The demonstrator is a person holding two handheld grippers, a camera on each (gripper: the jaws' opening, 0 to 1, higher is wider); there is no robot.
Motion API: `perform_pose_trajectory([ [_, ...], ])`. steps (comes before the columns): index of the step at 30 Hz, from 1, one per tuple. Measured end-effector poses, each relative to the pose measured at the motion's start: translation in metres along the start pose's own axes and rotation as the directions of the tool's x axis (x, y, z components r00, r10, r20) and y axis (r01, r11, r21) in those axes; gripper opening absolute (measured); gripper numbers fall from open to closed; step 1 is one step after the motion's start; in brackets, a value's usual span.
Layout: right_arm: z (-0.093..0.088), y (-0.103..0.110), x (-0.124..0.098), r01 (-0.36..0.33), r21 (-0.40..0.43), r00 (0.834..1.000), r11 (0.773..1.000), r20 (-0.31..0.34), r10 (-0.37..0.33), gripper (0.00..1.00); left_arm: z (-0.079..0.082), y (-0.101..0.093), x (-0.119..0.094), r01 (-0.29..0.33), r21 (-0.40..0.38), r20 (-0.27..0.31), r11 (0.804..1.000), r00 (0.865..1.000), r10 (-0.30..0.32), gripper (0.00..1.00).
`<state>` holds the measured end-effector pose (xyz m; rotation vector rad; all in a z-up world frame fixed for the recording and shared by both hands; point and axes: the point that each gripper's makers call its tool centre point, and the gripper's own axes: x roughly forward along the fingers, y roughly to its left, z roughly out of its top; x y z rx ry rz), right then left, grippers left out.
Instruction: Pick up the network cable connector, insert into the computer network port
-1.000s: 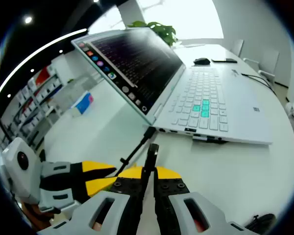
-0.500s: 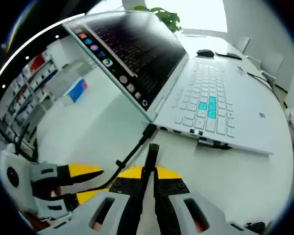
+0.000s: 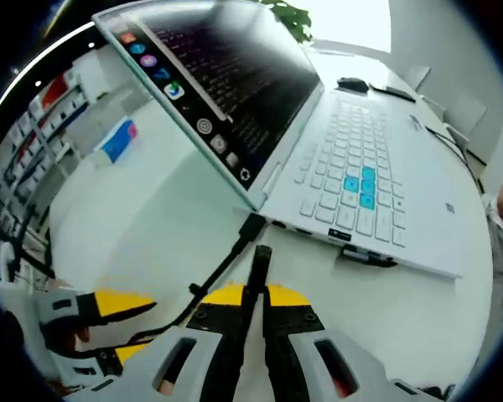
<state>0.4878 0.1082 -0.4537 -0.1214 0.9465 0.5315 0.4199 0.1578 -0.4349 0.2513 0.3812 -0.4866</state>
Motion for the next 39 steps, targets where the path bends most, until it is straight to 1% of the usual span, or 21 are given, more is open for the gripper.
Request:
perform_pose_trajectory([
  [5,0.0,-0.001,0.003,0.003,0.009,1.0,1.0,-0.019,-0.003,0.07,-0.001,0.0,-0.002,0.001,0.007,0.001,1.0,1.0,-0.001,0.18],
  [9,0.003,-0.005,0.005,0.024,0.004,0.999,1.0,-0.035,-0.024,0.07,-0.001,0.005,-0.004,-0.004,0.005,0.007,1.0,1.0,0.004,0.18],
  [13,0.003,-0.008,0.009,0.025,0.023,0.998,0.999,-0.053,-0.023,0.07,-0.001,0.006,-0.004,0.0,0.0,0.011,1.0,1.0,0.0,0.18],
  [18,0.002,-0.01,0.011,0.044,0.008,0.997,0.999,-0.071,-0.044,0.07,-0.001,0.002,-0.004,0.006,-0.001,0.017,1.0,1.0,-0.006,0.18],
  [27,0.007,-0.012,0.013,0.055,-0.005,0.997,0.998,-0.059,-0.056,0.07,-0.002,-0.001,-0.004,0.016,-0.024,0.034,1.0,0.999,-0.015,0.18],
  [35,0.004,-0.01,0.014,0.058,-0.007,0.996,0.998,-0.064,-0.058,0.07,-0.004,-0.001,-0.005,0.018,-0.026,0.035,1.0,0.999,-0.017,0.18],
  [39,0.004,-0.008,0.014,0.076,-0.017,0.994,0.997,-0.08,-0.077,0.07,-0.006,-0.002,-0.003,0.02,-0.027,0.036,0.999,0.999,-0.019,0.18],
])
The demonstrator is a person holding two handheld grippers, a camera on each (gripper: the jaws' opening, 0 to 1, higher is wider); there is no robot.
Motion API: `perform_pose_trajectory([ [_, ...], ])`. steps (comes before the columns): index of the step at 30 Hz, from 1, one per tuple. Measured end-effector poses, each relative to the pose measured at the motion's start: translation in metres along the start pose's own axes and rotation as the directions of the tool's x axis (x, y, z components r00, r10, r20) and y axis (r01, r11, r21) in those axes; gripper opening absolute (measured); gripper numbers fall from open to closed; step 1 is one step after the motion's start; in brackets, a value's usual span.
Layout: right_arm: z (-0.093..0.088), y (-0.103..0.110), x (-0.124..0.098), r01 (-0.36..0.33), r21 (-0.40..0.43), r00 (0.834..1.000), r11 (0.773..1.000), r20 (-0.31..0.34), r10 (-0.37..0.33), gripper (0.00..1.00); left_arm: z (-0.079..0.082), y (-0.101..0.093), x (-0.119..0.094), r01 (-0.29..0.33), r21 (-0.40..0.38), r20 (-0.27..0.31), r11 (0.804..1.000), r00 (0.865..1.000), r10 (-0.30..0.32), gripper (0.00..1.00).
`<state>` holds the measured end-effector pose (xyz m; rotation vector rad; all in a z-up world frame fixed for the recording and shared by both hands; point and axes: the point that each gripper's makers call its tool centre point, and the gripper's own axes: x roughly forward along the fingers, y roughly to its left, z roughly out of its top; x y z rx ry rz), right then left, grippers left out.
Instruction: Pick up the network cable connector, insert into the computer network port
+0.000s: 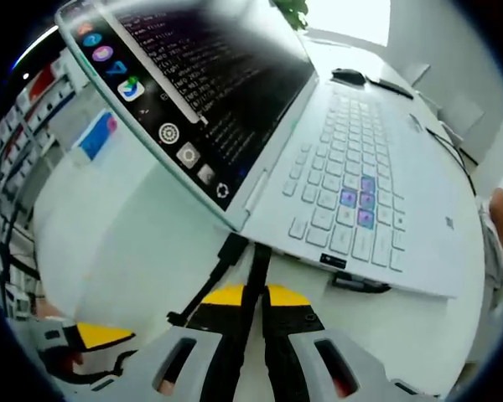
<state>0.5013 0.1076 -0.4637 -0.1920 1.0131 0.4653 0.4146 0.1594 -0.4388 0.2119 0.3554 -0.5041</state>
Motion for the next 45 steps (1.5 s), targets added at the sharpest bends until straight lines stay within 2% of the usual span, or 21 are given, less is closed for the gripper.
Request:
perform_pose_trajectory([
  [9,0.002,0.0,-0.003,0.077,-0.03,0.994,0.997,-0.071,-0.079,0.07,-0.001,-0.001,0.0,0.002,-0.005,0.011,1.0,1.0,-0.002,0.18],
  [20,0.002,-0.002,-0.007,0.122,0.026,0.985,0.992,-0.13,-0.117,0.06,0.003,-0.009,-0.002,0.014,0.003,0.026,1.0,1.0,-0.014,0.18],
  [23,0.009,-0.002,-0.004,0.131,0.036,0.983,0.991,-0.133,-0.125,0.06,0.001,-0.009,-0.002,0.014,0.001,0.025,1.0,1.0,-0.014,0.18],
  [24,0.008,0.001,-0.004,0.123,0.075,0.986,0.99,-0.124,-0.113,0.06,0.001,-0.009,-0.002,0.012,0.002,0.023,1.0,1.0,-0.012,0.18],
  [29,0.007,-0.006,-0.002,0.14,0.073,0.981,0.987,-0.142,-0.129,0.06,0.001,-0.015,-0.002,0.021,0.003,0.024,1.0,0.999,-0.021,0.18],
  [30,0.015,-0.009,0.003,0.139,0.08,0.981,0.987,-0.146,-0.126,0.06,0.001,-0.016,-0.003,0.023,0.006,0.024,1.0,0.999,-0.023,0.18],
  [37,0.033,-0.019,0.015,0.164,0.057,0.976,0.985,-0.155,-0.154,0.06,-0.001,-0.012,-0.008,0.013,0.0,0.028,1.0,1.0,-0.013,0.18],
  [41,0.028,-0.014,0.013,0.171,0.056,0.975,0.984,-0.151,-0.161,0.06,-0.001,-0.012,-0.01,0.009,-0.001,0.03,1.0,1.0,-0.009,0.18],
  [43,0.031,-0.017,0.016,0.172,0.058,0.975,0.983,-0.152,-0.162,0.06,-0.002,-0.012,-0.011,0.008,-0.002,0.03,1.0,1.0,-0.008,0.18],
  [45,0.024,-0.015,0.013,0.171,0.068,0.975,0.983,-0.152,-0.159,0.06,-0.002,-0.012,-0.011,0.008,-0.003,0.03,1.0,1.0,-0.008,0.18],
])
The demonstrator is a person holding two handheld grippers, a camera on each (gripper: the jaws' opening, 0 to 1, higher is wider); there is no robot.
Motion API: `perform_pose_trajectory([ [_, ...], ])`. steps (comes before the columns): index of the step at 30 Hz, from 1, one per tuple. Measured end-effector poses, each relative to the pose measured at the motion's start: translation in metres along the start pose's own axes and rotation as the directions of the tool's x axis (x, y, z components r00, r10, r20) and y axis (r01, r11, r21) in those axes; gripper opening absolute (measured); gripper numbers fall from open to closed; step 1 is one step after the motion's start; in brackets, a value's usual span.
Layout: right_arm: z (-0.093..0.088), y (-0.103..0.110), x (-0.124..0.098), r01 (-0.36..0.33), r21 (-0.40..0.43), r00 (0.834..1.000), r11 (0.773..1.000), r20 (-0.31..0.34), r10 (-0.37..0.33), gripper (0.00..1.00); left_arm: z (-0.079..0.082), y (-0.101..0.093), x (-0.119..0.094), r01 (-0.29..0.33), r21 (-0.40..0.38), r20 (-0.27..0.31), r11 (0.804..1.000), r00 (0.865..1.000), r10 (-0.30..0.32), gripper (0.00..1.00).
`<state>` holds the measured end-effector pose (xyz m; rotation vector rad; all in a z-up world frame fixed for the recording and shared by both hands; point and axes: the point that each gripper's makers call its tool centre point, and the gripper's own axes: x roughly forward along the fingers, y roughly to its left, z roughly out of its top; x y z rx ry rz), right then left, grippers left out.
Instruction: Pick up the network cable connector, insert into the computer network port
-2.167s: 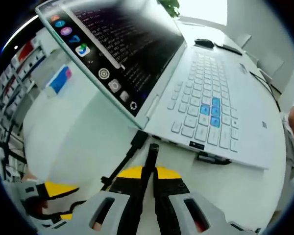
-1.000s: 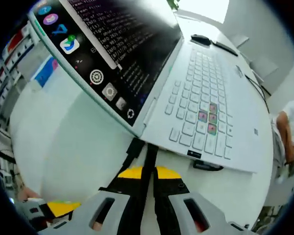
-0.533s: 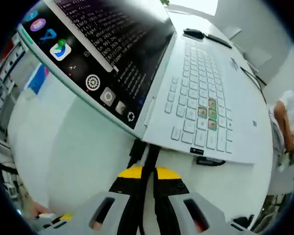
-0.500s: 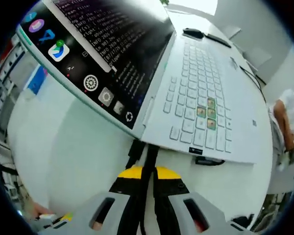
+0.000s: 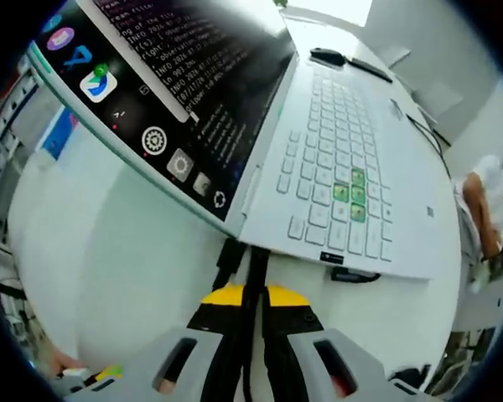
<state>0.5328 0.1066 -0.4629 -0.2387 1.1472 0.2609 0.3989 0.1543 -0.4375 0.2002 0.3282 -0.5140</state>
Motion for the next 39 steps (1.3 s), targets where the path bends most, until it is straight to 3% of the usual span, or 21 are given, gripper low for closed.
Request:
perform_pose_trajectory([
  [6,-0.018,0.006,-0.006,-0.037,-0.029,0.997,0.999,0.073,0.039,0.07,-0.002,-0.003,0.001,0.007,0.0,-0.004,1.0,1.0,-0.007,0.18],
  [7,-0.019,0.007,-0.006,-0.038,-0.069,0.994,0.997,0.095,0.044,0.07,-0.002,-0.004,0.002,0.008,-0.001,-0.006,1.0,1.0,-0.008,0.18],
  [11,-0.028,0.008,-0.01,-0.052,-0.059,0.991,0.997,0.12,0.059,0.07,-0.003,-0.007,0.002,0.011,0.004,-0.014,1.0,1.0,-0.011,0.18],
  [16,-0.031,0.013,-0.012,-0.066,-0.18,0.978,0.981,0.185,0.099,0.08,-0.003,-0.007,0.001,0.006,0.005,-0.018,1.0,1.0,-0.006,0.18],
  [27,-0.026,0.011,-0.008,-0.109,-0.191,0.963,0.976,0.223,0.151,0.11,-0.006,-0.009,0.004,0.006,0.009,-0.032,1.0,0.999,-0.006,0.18],
  [39,-0.023,0.012,-0.006,-0.11,-0.163,0.968,0.98,0.204,0.143,0.09,-0.005,-0.012,0.006,0.01,0.016,-0.041,1.0,0.999,-0.01,0.18],
])
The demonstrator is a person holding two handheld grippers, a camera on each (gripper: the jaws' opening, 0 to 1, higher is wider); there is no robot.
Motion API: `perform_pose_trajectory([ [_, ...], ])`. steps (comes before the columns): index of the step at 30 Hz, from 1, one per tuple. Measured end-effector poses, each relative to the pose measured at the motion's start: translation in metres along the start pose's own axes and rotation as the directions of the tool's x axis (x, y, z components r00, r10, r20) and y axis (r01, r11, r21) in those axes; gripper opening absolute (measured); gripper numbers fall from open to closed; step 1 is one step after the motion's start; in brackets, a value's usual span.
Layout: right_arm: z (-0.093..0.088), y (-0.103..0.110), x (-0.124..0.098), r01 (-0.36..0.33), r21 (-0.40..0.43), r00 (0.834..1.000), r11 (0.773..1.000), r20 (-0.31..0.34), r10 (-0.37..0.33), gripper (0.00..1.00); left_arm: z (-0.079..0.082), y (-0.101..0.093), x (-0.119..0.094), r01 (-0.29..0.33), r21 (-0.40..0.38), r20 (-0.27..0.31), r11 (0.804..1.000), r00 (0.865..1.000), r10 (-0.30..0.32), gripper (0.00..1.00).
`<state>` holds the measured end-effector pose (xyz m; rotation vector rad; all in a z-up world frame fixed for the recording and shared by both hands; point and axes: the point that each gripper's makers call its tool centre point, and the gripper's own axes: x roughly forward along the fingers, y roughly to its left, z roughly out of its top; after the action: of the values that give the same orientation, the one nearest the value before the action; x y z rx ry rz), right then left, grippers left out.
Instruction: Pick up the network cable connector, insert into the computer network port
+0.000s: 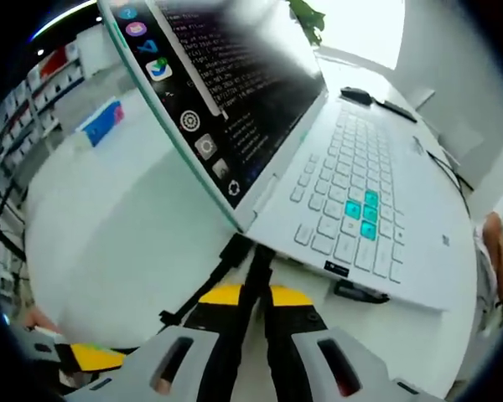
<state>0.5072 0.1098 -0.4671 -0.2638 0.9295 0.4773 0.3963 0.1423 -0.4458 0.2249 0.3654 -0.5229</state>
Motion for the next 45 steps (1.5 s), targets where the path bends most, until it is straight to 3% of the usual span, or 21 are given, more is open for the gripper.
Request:
perform_pose_trajectory([
  [10,0.002,-0.003,0.0,0.002,0.012,1.0,1.0,0.007,-0.002,0.08,0.001,0.0,0.001,-0.003,0.001,-0.003,1.0,1.0,0.003,0.18],
  [14,-0.001,-0.003,-0.002,0.008,0.014,1.0,1.0,-0.03,-0.008,0.08,0.002,0.0,0.001,-0.002,0.001,0.0,1.0,1.0,0.002,0.18],
  [17,0.002,-0.006,0.0,0.025,-0.013,0.996,1.0,-0.084,-0.026,0.08,0.003,-0.001,0.002,0.003,-0.001,0.006,1.0,1.0,-0.003,0.18],
  [19,0.005,-0.012,0.001,0.055,-0.076,0.991,0.996,-0.118,-0.064,0.08,0.003,-0.001,0.001,0.003,0.001,0.008,1.0,1.0,-0.003,0.18],
  [24,0.006,-0.009,0.001,0.086,-0.162,0.984,0.983,-0.143,-0.11,0.08,0.004,0.0,-0.001,-0.003,-0.008,0.02,1.0,1.0,0.003,0.18],
  [28,0.005,-0.008,0.0,0.11,-0.168,0.979,0.98,-0.155,-0.136,0.08,0.002,-0.003,-0.001,0.001,-0.009,0.024,1.0,1.0,0.0,0.18],
  [38,0.001,-0.009,-0.003,0.168,-0.23,0.943,0.958,-0.246,-0.224,0.08,0.004,-0.004,-0.003,0.004,-0.003,0.044,1.0,0.999,-0.004,0.18],
  [45,-0.001,-0.011,-0.005,0.207,-0.225,0.915,0.952,-0.301,-0.27,0.07,0.0,-0.01,0.0,0.023,-0.01,0.057,1.0,0.998,-0.022,0.18],
])
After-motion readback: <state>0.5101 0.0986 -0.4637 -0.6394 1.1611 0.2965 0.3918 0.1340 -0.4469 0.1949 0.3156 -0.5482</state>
